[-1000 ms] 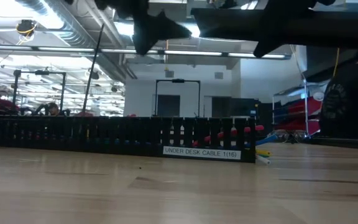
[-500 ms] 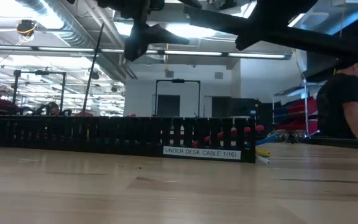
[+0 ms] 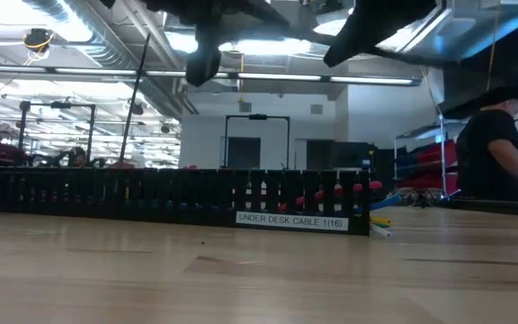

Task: Ziptie cables
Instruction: Close the black cable duct

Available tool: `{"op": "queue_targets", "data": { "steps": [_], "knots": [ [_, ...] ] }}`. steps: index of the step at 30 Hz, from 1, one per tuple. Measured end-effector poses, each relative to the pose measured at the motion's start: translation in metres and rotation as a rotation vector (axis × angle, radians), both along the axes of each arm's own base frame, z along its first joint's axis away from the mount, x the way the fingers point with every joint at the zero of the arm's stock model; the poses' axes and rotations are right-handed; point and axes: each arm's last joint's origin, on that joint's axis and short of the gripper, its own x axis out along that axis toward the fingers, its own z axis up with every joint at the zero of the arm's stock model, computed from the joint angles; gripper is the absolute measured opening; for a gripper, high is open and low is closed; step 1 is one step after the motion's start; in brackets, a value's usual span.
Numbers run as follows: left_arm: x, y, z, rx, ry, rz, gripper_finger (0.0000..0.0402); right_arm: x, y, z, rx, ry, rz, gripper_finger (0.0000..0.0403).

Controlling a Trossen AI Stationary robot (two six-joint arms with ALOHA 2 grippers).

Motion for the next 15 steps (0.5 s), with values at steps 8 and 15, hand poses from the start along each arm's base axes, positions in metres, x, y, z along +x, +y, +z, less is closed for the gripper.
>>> {"op": "queue_targets", "data": {
  "steps": [8, 15],
  "knots": [
    [0.000, -0.001, -0.002, 0.046, 0.010, -0.017, 0.0007, 0.004, 0.000, 0.023, 0.020, -0.080, 0.011, 0.0292],
    [0.002, -0.002, 0.005, -0.053, -0.062, -0.010, 0.0004, 0.006, 0.002, 0.024, -0.001, -0.073, 0.033, 0.0293]
  ]
}}
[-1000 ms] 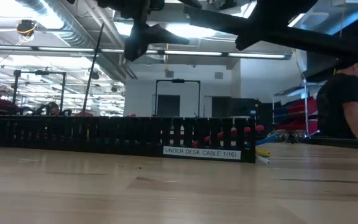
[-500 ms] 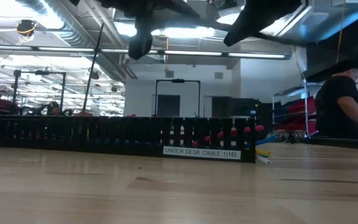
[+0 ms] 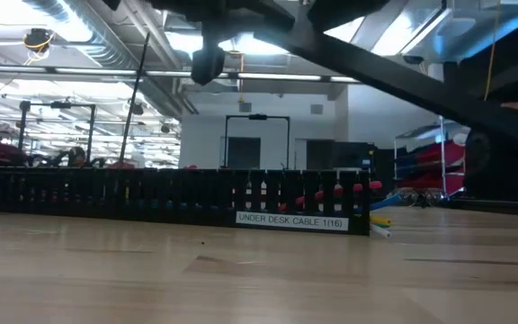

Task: Ziptie cables
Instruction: Close the black cable duct

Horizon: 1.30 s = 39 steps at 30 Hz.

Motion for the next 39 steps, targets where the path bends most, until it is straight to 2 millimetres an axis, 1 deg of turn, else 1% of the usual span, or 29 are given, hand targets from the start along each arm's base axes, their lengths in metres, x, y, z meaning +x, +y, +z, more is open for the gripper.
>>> {"op": "queue_targets", "data": {
  "steps": [4, 7, 9, 14, 19, 22, 27, 31, 35, 36, 39],
  "knots": [
    [0.001, 0.001, 0.001, -0.071, -0.008, 0.026, 0.0003, 0.004, 0.001, -0.006, -0.025, 0.000, -0.016, 0.0293],
    [0.001, 0.002, 0.003, -0.122, -0.020, 0.042, 0.0004, 0.006, 0.003, -0.009, -0.086, -0.025, -0.049, 0.0293],
    [0.001, 0.003, 0.002, -0.147, -0.017, 0.054, 0.0006, 0.006, 0.003, -0.012, -0.149, -0.012, -0.050, 0.0293],
    [0.001, 0.003, 0.003, -0.180, -0.018, 0.066, 0.0007, 0.010, 0.005, -0.019, -0.194, -0.008, -0.050, 0.0293],
    [0.002, 0.003, 0.003, -0.205, -0.021, 0.070, 0.0009, 0.010, 0.012, -0.025, -0.257, -0.009, -0.063, 0.0293],
    [0.002, 0.003, 0.003, -0.219, -0.022, 0.074, 0.0009, 0.010, 0.011, -0.026, -0.303, -0.007, -0.072, 0.0293],
    [0.002, 0.002, 0.005, -0.227, -0.036, 0.058, 0.0010, 0.011, 0.011, -0.027, -0.322, 0.002, -0.064, 0.0292],
    [0.002, 0.002, 0.005, -0.225, -0.036, 0.057, 0.0010, 0.011, 0.011, -0.028, -0.318, 0.006, -0.060, 0.0272],
    [0.002, 0.002, 0.005, -0.213, -0.033, 0.054, 0.0010, 0.011, 0.011, -0.028, -0.304, 0.013, -0.048, 0.0226],
    [0.002, 0.002, 0.005, -0.206, -0.034, 0.052, 0.0010, 0.011, 0.011, -0.028, -0.305, 0.013, -0.047, 0.0220],
    [0.002, 0.002, 0.004, -0.172, -0.034, 0.042, 0.0010, 0.012, 0.011, -0.028, -0.304, 0.012, -0.048, 0.0220]
  ]
}}
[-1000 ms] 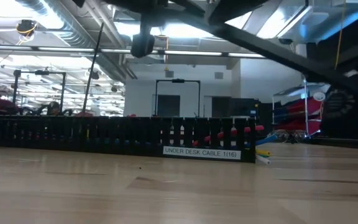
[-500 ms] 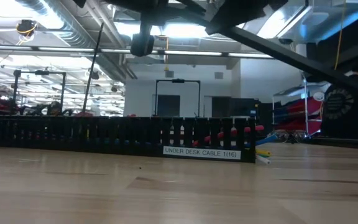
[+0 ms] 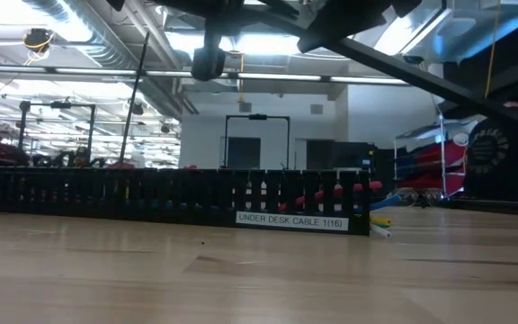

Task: Ziptie cables
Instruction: Close the black cable duct

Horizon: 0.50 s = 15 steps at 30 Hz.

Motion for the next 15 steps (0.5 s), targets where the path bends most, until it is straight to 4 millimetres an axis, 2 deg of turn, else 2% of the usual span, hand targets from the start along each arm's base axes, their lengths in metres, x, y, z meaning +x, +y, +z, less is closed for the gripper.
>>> {"op": "queue_targets", "data": {
  "steps": [8, 15],
  "knots": [
    [-0.0025, 0.0001, -0.0038, 0.032, 0.060, -0.010, 0.0011, 0.0030, 0.0029, 0.0092, 0.058, 0.007, 0.034, 0.0220],
    [-0.0031, -0.0002, -0.0063, 0.104, 0.079, -0.040, 0.0013, 0.0034, 0.0037, 0.0091, 0.089, 0.014, 0.050, 0.0220]
  ]
}}
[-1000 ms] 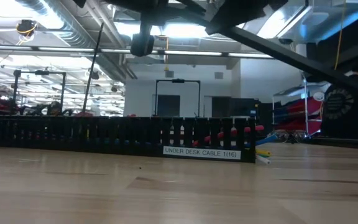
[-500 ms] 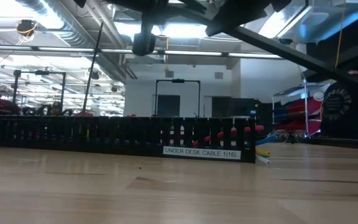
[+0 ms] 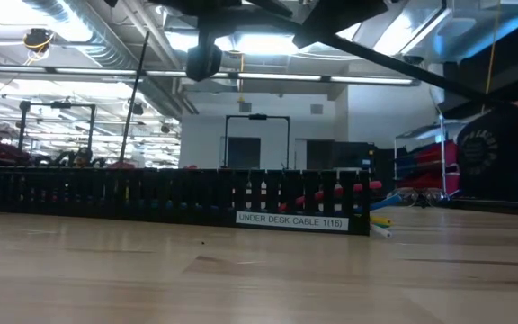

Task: Ziptie cables
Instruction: Close the black cable duct

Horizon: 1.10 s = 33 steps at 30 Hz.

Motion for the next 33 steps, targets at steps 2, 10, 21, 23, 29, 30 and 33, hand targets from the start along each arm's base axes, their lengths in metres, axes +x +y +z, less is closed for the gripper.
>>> {"op": "queue_targets", "data": {
  "steps": [2, 10, 21, 23, 29, 30, 33],
  "knots": [
    [0.000, 0.000, -0.001, 0.012, 0.002, -0.006, 0.0023, 0.000, 0.000, 0.000, 0.010, 0.003, 0.007, 0.0220],
    [0.000, -0.001, -0.002, 0.149, -0.008, -0.085, 0.0122, 0.001, 0.002, 0.000, 0.070, 0.034, 0.047, 0.0220],
    [-0.032, 0.003, 0.027, 0.443, -0.018, -0.276, 0.0198, -0.004, 0.005, -0.004, 0.255, 0.078, 0.039, 0.0220],
    [-0.041, 0.004, 0.029, 0.472, 0.025, -0.295, 0.0196, -0.005, 0.004, -0.005, 0.300, 0.080, 0.012, 0.0220],
    [-0.052, -0.004, 0.015, 0.486, 0.182, -0.371, 0.0184, -0.008, 0.004, -0.007, 0.423, 0.081, -0.084, 0.0220],
    [-0.052, -0.006, 0.014, 0.486, 0.185, -0.378, 0.0183, -0.008, 0.004, -0.008, 0.433, 0.079, -0.094, 0.0220],
    [-0.052, -0.010, 0.014, 0.497, 0.183, -0.399, 0.0183, -0.008, 0.004, -0.008, 0.450, 0.083, -0.101, 0.0220]
  ]
}}
